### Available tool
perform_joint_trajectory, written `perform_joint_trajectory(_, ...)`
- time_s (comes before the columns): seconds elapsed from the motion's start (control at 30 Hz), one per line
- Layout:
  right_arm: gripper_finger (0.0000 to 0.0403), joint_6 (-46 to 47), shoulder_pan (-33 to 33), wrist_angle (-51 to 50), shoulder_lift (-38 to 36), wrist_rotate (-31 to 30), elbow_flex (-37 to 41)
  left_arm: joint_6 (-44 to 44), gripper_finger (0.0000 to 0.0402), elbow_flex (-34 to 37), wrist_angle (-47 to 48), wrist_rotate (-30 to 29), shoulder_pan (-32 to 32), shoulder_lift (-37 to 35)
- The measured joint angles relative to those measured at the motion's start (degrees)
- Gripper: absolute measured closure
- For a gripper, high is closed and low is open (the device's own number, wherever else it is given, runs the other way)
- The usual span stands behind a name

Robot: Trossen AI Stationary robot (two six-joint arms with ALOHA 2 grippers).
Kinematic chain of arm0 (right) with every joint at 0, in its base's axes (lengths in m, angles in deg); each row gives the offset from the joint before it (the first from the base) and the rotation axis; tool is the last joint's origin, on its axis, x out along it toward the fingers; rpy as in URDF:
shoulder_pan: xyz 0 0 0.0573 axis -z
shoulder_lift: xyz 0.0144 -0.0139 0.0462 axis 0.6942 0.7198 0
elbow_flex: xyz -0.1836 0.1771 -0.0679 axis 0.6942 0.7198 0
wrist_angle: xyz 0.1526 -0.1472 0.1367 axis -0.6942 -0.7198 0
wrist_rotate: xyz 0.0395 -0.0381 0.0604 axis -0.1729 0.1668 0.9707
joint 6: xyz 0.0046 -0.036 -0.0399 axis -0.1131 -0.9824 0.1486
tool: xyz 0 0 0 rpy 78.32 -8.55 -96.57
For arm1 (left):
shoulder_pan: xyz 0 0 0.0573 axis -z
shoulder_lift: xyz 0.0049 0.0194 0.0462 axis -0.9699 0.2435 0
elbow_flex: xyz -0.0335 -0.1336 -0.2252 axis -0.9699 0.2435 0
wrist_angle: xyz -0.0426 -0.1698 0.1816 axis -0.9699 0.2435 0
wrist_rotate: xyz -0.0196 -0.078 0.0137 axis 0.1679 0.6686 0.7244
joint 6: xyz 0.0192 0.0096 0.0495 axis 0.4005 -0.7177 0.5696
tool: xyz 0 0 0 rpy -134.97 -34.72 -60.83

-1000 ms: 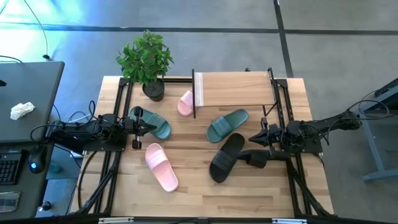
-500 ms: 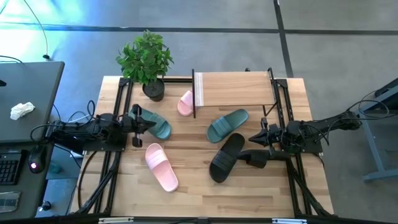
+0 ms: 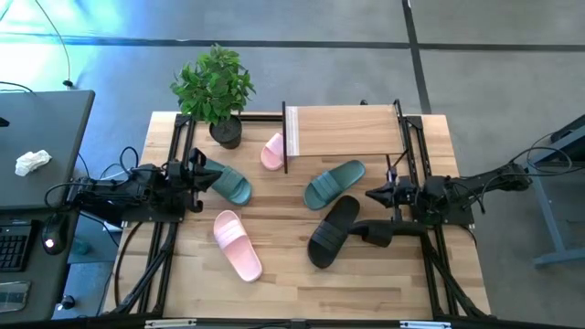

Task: Pick and place slides into the shelf
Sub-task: Move the right black slide beside the bottom of the black slide

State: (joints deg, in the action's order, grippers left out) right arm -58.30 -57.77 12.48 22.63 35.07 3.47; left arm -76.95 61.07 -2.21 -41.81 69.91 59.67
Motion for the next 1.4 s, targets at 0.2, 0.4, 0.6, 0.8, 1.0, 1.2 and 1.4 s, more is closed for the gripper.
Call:
perform_joint_trajectory(0.2, 0.0403, 6.5, 0.0, 14.5, 0.0, 2.1, 0.0, 0.3, 0.0401, 0.0, 0.1, 0.2, 0.0, 0.0)
perform_joint_trajectory(0.4, 0.0403, 13.9, 0.0, 27.5, 0.0, 1.7, 0.0, 0.5, 0.0401, 0.0, 1.2, 0.4, 0.0, 0.0)
perform_joint_trajectory(0.6, 0.0403, 10.3, 0.0, 30.1, 0.0, 1.7, 0.0, 2.6, 0.0401, 0.0, 5.7, 0.4, 0.0, 0.0)
perform_joint_trajectory(0.8, 0.0403, 10.1, 0.0, 28.9, 0.1, 0.6, 0.0, 3.0, 0.0401, 0.0, 9.4, 3.0, 0.0, 0.0)
perform_joint_trajectory(1.0, 0.0403, 10.9, 0.0, 24.1, 0.1, 0.4, 0.0, 5.1, 0.0401, 0.0, 8.8, 12.9, 0.0, 0.0)
perform_joint_trajectory(1.2, 0.0403, 18.7, 0.0, 23.8, 0.2, 0.5, 0.0, 1.5, 0.0401, 0.0, 4.9, 15.3, 0.0, 0.0)
perform_joint_trajectory(1.4, 0.0403, 23.1, 0.0, 24.5, 0.2, 5.3, 0.0, 0.9, 0.0401, 0.0, -1.5, 18.3, 0.0, 0.0)
